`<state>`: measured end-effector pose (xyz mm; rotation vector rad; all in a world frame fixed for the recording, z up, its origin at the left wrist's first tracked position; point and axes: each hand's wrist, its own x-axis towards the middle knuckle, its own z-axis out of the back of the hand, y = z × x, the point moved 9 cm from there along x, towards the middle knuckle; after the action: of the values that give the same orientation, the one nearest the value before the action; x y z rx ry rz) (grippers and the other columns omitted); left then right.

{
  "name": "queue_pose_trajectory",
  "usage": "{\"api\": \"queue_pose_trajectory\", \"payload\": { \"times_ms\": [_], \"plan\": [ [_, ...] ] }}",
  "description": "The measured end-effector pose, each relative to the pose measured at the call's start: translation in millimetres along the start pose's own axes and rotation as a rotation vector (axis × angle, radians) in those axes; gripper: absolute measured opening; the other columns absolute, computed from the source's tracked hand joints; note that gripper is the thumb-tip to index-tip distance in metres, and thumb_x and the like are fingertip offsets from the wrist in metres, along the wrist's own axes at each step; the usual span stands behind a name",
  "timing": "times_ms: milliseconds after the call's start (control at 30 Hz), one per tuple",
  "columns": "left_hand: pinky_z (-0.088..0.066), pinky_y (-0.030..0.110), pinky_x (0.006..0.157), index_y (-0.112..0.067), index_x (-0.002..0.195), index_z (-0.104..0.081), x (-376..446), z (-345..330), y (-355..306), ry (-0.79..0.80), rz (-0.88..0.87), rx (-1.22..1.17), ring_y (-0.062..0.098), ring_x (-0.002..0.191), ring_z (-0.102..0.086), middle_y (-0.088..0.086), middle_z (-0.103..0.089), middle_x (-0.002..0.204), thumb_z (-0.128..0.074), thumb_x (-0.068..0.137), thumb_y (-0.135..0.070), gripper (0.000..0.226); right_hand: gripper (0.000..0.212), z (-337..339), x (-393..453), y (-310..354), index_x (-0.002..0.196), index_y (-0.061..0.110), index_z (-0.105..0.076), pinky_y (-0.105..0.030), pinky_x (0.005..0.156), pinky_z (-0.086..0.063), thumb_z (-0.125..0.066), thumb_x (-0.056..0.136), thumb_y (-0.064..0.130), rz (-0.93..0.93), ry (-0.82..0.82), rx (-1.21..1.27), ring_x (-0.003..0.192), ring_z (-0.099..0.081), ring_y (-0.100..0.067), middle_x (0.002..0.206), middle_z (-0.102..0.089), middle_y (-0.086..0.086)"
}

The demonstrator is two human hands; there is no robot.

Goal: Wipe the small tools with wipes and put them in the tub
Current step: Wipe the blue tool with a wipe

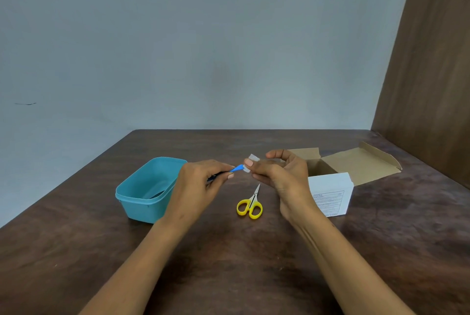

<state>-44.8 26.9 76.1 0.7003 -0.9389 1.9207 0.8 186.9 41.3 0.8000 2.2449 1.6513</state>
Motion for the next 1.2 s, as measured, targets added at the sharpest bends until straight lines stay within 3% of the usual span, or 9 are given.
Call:
{"api": "queue_pose_trajectory", "payload": {
  "times_ms": [133,233,333,467,567,700,767,1000,1200],
  "plan": [
    [-0.05,0.019,0.063,-0.018,0.095,-0.076,-1,0,2,-0.008,0.035,-0.048,0.005,0.074,-0.066,-0.008,-0.075,0.084,-0.072,0.081,-0.017,0.014,0.042,4,-1,10,0.082,0.01,-0.049,-0.02,0.058,-0.056,-0.08,0.062,-0.008,0.075,-0.024,0.093,0.064,-0.071,-0.016,0.062,-0.071,-0.005],
    [-0.052,0.018,0.064,-0.016,0.095,-0.076,0,4,8,-0.038,0.105,-0.094,0.004,0.078,-0.066,-0.008,-0.075,0.083,-0.072,0.081,-0.017,0.014,0.037,5,-2,17,0.084,0.011,-0.048,-0.021,0.057,-0.055,-0.077,0.067,-0.006,0.128,-0.028,0.126,0.07,-0.072,-0.018,0.066,-0.072,-0.008],
    [-0.055,0.019,0.069,-0.015,0.094,-0.076,-1,-1,17,-0.02,0.224,-0.233,0.0,0.074,-0.069,-0.007,-0.075,0.078,-0.071,0.082,-0.015,0.013,0.033,4,-5,26,0.084,0.016,-0.05,-0.023,0.063,-0.054,-0.078,0.071,0.003,0.314,-0.073,-0.139,0.073,-0.072,-0.015,0.071,-0.072,-0.008],
    [-0.059,0.024,0.07,-0.017,0.093,-0.073,-3,-4,25,-0.021,0.365,-0.431,0.01,0.073,-0.073,0.005,-0.076,0.08,-0.068,0.084,-0.01,0.012,0.03,-8,-10,29,0.084,0.024,-0.053,-0.012,0.061,-0.05,-0.078,0.074,0.01,0.508,-0.104,-0.542,0.066,-0.064,0.005,0.066,-0.063,0.018],
    [-0.056,0.019,0.065,-0.021,0.088,-0.072,-3,-3,26,-0.021,0.403,-0.461,0.01,0.07,-0.073,0.001,-0.075,0.076,-0.069,0.083,-0.008,0.015,0.016,-19,-11,20,0.079,0.015,-0.059,-0.024,0.064,-0.056,-0.074,0.077,0.01,0.592,-0.054,-0.682,0.066,-0.065,-0.002,0.067,-0.064,0.012],
    [-0.053,0.014,0.06,-0.02,0.086,-0.073,-3,0,26,-0.03,0.439,-0.462,0.009,0.066,-0.072,-0.006,-0.074,0.07,-0.071,0.081,-0.007,0.014,0.012,-31,-12,10,0.078,0.015,-0.061,-0.03,0.065,-0.056,-0.073,0.079,0.013,0.61,0.036,-0.853,0.068,-0.066,-0.009,0.073,-0.07,0.0],
    [-0.054,0.015,0.059,-0.014,0.089,-0.074,-2,3,29,-0.04,0.473,-0.457,0.01,0.066,-0.072,0.0,-0.075,0.072,-0.072,0.08,-0.008,0.011,0.012,-38,-13,7,0.078,0.013,-0.061,-0.031,0.065,-0.056,-0.073,0.078,0.012,0.609,0.093,-0.887,0.069,-0.066,-0.012,0.075,-0.07,-0.002],
    [-0.059,0.026,0.065,-0.014,0.077,-0.074,5,36,51,0.034,0.635,-0.383,0.017,0.065,-0.072,0.006,-0.074,0.07,-0.077,0.075,-0.011,0.005,0.019,-44,-14,1,0.078,0.018,-0.061,-0.024,0.066,-0.057,-0.078,0.073,0.012,0.577,0.177,-0.836,0.069,-0.065,-0.005,0.075,-0.069,0.003],
    [-0.059,0.022,0.062,-0.003,0.083,-0.073,12,80,78,0.081,0.737,-0.231,0.015,0.059,-0.069,0.015,-0.071,0.071,-0.079,0.073,-0.01,0.013,0.027,-45,-14,1,0.073,0.026,-0.057,-0.027,0.066,-0.058,-0.081,0.07,0.014,0.581,0.205,-0.83,0.072,-0.067,-0.003,0.074,-0.071,0.004]
  ]
}}
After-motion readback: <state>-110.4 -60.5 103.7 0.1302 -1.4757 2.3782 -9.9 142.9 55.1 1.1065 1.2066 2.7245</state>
